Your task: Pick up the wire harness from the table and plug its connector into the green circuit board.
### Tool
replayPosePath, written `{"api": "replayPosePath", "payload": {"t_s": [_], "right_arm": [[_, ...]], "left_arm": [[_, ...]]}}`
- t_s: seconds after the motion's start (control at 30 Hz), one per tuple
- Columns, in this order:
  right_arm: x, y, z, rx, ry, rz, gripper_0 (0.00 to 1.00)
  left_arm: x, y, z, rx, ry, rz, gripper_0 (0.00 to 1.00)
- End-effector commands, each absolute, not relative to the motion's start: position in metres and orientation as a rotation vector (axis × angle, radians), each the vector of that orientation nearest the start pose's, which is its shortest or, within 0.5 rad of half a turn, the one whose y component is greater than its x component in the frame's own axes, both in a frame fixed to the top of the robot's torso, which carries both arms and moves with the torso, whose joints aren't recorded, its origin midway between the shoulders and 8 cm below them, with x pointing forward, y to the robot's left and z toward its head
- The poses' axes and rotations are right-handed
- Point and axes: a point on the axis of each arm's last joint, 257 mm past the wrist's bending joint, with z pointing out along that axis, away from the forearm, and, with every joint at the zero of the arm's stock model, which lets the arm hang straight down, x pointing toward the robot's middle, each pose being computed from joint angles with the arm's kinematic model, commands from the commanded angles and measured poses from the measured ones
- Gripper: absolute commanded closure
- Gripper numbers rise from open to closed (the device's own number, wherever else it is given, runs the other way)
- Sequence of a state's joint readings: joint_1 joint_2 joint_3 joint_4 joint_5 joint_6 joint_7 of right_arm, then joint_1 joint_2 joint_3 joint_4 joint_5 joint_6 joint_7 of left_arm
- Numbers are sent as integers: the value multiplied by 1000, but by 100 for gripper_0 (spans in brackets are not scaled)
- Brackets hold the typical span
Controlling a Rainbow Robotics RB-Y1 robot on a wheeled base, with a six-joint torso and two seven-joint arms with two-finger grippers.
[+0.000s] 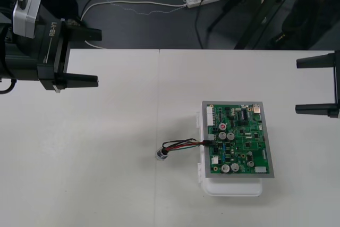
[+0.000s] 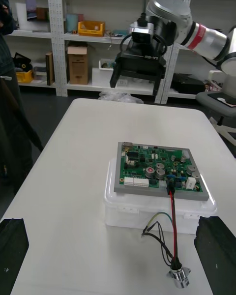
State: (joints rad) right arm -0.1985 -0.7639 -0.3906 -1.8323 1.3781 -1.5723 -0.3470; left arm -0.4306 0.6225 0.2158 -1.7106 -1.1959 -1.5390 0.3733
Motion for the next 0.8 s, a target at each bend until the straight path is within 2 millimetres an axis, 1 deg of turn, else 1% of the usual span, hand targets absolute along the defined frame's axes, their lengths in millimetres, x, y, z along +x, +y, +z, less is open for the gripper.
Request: {"api": "replayPosePath", "payload": {"t_s": [0.03,0.1,0.2,0.27,0.37,0.43,0.67,0.8], "right_arm": [[401,-246,-64,-1527,1473,406,0],[407,-255,-60,-1523,1487,389,0],[411,-261,-60,-1506,1495,394,0],[414,-263,-60,-1493,1494,405,0],[418,-265,-57,-1474,1485,425,0],[419,-265,-54,-1467,1475,436,0],[414,-248,-35,-1435,1401,544,0],[410,-244,-31,-1434,1378,565,0]], "left_arm": [[374,116,2,1480,1035,-798,0],[381,128,11,1448,1027,-760,0],[385,138,19,1430,1011,-719,0],[386,143,22,1432,983,-681,0],[385,144,23,1433,974,-675,0],[385,144,23,1433,974,-675,0],[385,144,23,1433,974,-675,0],[385,144,23,1433,974,-675,0]]}}
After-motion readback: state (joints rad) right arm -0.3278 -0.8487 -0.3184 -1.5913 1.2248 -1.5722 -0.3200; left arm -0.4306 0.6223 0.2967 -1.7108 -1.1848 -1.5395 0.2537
